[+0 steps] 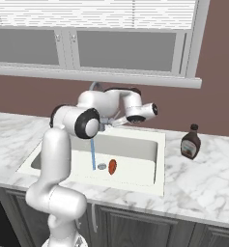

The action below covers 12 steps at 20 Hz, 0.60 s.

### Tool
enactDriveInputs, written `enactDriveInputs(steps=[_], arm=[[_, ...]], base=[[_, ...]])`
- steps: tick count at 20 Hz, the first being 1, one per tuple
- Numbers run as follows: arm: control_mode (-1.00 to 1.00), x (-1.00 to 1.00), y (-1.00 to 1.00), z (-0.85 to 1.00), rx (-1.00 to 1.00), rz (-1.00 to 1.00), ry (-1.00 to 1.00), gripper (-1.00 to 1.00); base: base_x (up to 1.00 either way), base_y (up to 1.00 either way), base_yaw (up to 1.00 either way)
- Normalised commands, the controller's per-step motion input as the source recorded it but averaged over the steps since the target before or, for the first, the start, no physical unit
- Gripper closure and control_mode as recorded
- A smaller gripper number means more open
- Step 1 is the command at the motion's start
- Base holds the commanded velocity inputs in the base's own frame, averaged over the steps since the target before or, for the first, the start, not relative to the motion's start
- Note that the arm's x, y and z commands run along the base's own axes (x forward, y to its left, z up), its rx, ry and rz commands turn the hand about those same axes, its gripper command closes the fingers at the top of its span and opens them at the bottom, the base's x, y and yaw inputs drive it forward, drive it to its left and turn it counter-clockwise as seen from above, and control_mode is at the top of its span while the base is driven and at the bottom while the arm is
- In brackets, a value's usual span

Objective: Turn on the sink faucet. Then move the sweet potato from the counter to the sink. Turn off the sink. Move the vegetable from the sink to the pot next to the stove. Finally move the pot to the front center burner.

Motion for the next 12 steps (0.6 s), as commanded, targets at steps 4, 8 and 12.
enactDriveInputs(steps=[4,8,12], arm=[[-1.00,0.29,0.04,-0.12,0.00,0.11,-0.11,-1.00],[-1.00,0.18,0.00,-0.01,0.00,0.00,-0.11,-1.00],[-1.00,0.07,0.00,0.00,0.00,0.00,-0.08,-1.00]], base=[[0.00,0.00,0.00],[0.00,0.00,0.00],[0.00,0.00,0.00]])
